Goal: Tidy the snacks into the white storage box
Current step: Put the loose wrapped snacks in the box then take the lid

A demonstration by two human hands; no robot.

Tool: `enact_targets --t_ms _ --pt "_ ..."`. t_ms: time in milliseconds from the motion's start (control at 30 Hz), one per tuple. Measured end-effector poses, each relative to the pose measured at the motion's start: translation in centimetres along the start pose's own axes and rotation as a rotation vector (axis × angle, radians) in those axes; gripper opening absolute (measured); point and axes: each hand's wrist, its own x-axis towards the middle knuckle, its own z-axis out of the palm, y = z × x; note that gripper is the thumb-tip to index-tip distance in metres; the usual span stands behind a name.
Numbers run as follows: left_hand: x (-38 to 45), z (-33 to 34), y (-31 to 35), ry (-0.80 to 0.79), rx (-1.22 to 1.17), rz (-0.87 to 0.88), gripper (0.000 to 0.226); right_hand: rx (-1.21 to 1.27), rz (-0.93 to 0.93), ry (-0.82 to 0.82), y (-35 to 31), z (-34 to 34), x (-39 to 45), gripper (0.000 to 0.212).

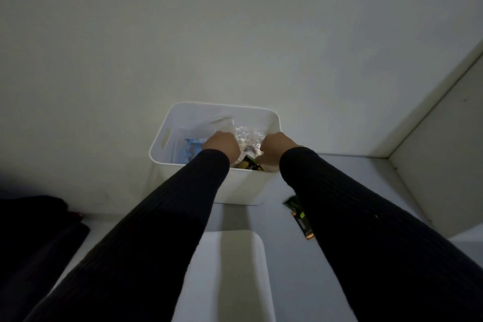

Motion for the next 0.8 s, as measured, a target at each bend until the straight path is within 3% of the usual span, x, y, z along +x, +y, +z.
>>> enact_targets --t_ms 233,300,400,500,667,800 --pt "-2.6 -0.1 4.4 0.121 0.015 0.102 0.024 -0.057 -0.052 0.124 2.9 -1.5 -3.5 0.033" --pt "-4.1 -0.2 6.0 0.191 -0.004 0.116 0.028 -0.074 -0.081 0.147 4.6 -1.7 -5.0 0.024" --pt "-6.8 0.5 8.6 0.265 -0.052 0.125 0.03 -0.058 -0.083 0.138 8.0 -1.1 -7.7 0.038" --pt "-9.8 3.4 11.3 0.301 -0.122 0.136 0.029 -0.039 -0.091 0.113 12.4 1.3 -10.0 0.031" --pt "-14.0 11.1 13.8 0.194 -0.243 0.16 0.034 0.252 -0.053 0.132 19.8 9.5 -15.7 0.071" --pt "-15.8 17.2 13.5 0.035 -0.276 0.176 0.061 0.349 0.006 0.047 22.8 17.0 -19.9 0.108"
